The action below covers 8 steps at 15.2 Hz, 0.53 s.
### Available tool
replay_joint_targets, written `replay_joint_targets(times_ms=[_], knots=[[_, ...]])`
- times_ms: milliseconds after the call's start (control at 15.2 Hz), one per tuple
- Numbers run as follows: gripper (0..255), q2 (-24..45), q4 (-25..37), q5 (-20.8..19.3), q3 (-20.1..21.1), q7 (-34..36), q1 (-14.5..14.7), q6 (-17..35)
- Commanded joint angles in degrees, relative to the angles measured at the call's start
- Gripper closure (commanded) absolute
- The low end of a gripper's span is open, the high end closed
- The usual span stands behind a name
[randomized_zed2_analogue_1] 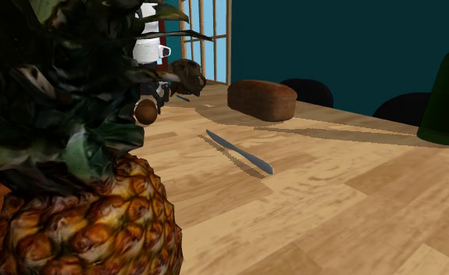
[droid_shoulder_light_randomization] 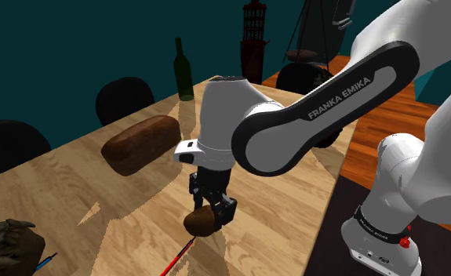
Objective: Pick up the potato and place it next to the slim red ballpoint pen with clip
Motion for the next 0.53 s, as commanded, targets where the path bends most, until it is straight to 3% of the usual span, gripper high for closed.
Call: replay_joint_targets(times_ms=[0, 330, 462], knots=[[0, 0.2, -0.3, -0.1, -0.1, 0.0, -0.1, 0.0], [0, 0.3, -0.2, -0.1, -0.1, 0.0, -0.1, 0.0], [0, -2.4, 1.0, -0.5, -0.8, 0.1, -0.6, -4.0]])
